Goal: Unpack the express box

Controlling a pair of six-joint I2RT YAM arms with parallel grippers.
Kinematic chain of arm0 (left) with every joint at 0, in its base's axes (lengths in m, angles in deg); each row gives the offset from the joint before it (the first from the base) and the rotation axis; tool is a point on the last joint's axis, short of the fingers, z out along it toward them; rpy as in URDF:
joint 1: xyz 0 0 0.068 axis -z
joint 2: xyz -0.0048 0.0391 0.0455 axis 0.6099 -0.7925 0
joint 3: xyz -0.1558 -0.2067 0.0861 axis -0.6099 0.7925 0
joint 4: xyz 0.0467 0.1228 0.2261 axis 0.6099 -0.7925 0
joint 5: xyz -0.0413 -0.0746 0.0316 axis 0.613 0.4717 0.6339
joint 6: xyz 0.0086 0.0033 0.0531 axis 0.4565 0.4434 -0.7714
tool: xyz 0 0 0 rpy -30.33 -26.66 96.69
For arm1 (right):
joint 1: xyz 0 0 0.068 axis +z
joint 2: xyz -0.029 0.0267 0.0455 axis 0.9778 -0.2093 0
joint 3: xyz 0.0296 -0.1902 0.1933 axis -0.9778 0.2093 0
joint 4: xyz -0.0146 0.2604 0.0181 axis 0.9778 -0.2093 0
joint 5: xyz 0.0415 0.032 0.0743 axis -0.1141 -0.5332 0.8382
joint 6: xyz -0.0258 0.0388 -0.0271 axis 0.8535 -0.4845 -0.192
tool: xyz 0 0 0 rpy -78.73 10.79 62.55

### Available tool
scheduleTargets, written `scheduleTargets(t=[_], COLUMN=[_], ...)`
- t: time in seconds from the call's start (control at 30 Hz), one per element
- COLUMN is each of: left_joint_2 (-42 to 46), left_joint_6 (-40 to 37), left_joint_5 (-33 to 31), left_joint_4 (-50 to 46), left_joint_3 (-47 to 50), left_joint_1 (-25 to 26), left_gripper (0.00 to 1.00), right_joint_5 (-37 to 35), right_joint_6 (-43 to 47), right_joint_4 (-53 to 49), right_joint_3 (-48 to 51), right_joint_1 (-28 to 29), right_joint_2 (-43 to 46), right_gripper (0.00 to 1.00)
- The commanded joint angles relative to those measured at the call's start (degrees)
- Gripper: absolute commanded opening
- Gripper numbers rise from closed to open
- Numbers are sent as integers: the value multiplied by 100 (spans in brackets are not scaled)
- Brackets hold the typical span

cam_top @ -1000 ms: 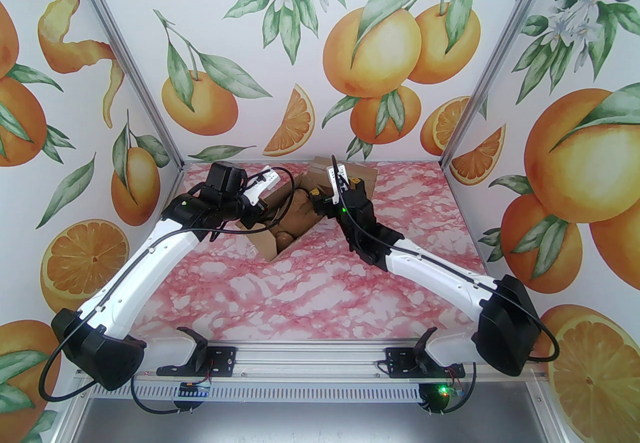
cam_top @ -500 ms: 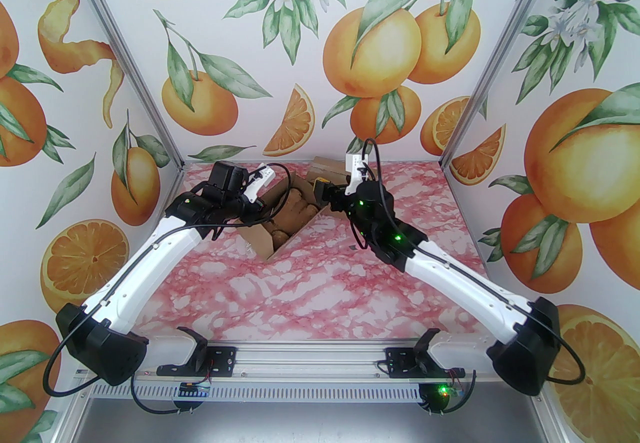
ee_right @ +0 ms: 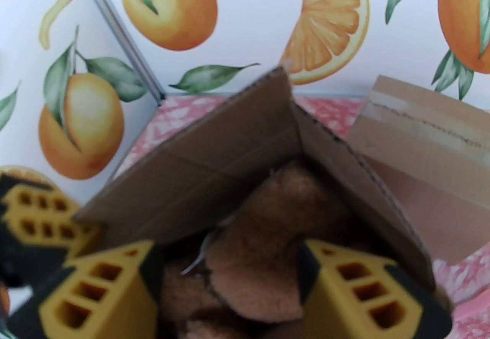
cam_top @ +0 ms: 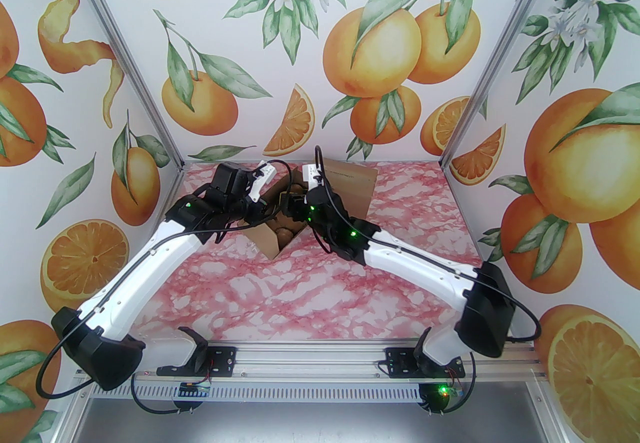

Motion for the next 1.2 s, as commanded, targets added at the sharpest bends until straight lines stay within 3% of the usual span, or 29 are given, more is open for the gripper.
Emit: scheduleTargets(t=[0.0,0.27,0.43,0.5,0.6,0.77,0.9,1.03,1.17], left_joint_2=[437,631,689,676,637,551,224,75,48], left_joint_6=[388,853,844,806,732,748,931,1093,1103], left_joint_5=[-230,276,778,767,686,367,-242,-151,-117], left_joint_4=[787,1021,1408,1396,1305,1188,697,677,724], left_joint_3=[-17,228,508,519,471,419,106,24,18], left_joint_1=[69,274,428,456,458,444,299,-39,-296], left_gripper=[0,0,0,0,0,0,0,0,0], right_joint_5=[-621,-917,-910,-935,-931,-604,143,496,589], right_joint_6=[-421,-824,-867,-815,-686,-225,395,992,937], right_joint_4=[-438,-264,288,581,851,1184,1693,1891,1971], right_joint_3=[-206,-396,-373,-295,-210,-186,-136,0,345], right_joint_1=[-20,-100,-135,-135,-131,-96,103,445,490], right_joint_2=[-164,-733,-1075,-1193,-1243,-1182,-931,-481,55], right_gripper=[67,82,81,74,52,1,0,0,0])
